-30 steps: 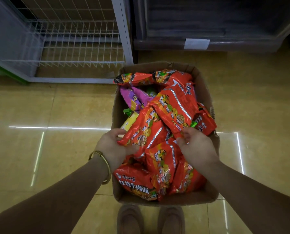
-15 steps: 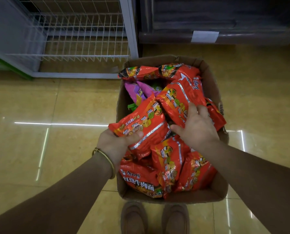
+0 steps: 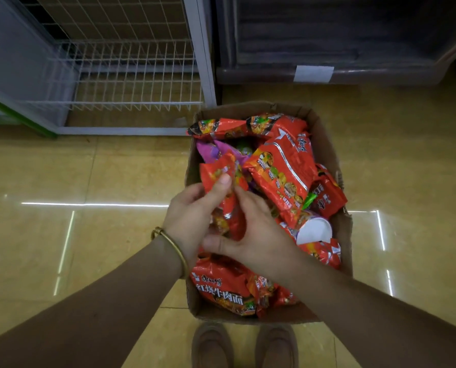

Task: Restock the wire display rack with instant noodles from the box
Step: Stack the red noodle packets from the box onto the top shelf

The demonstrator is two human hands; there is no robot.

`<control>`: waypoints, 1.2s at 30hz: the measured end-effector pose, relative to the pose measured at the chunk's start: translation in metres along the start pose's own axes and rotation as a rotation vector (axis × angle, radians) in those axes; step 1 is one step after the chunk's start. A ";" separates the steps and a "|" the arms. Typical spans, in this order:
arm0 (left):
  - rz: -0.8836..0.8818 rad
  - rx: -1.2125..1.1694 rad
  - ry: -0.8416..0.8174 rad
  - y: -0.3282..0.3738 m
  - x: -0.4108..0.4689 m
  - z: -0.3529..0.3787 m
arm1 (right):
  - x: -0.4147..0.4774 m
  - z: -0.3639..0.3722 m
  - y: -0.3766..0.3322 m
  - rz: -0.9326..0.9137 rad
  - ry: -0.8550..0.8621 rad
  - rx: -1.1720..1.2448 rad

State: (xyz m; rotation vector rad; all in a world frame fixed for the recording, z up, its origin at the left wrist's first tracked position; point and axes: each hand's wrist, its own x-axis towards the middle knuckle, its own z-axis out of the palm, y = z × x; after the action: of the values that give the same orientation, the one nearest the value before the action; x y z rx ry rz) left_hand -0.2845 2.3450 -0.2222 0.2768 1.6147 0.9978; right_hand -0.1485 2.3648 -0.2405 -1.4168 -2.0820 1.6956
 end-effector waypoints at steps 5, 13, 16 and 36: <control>-0.189 0.042 -0.191 0.004 -0.004 0.003 | 0.002 -0.026 0.018 0.132 0.292 -0.039; -0.106 0.176 0.015 -0.022 0.004 -0.004 | 0.004 -0.052 0.047 0.239 0.452 0.124; -0.103 0.192 0.062 -0.025 0.008 -0.012 | 0.003 -0.057 0.047 0.222 0.477 0.172; -0.136 0.036 -0.133 -0.030 0.018 -0.018 | 0.011 -0.052 0.045 0.321 0.316 0.174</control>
State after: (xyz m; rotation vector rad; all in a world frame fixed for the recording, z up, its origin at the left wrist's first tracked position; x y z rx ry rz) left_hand -0.2966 2.3300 -0.2570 0.2490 1.5105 0.8310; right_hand -0.0978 2.4066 -0.2628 -1.8935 -1.5715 1.5753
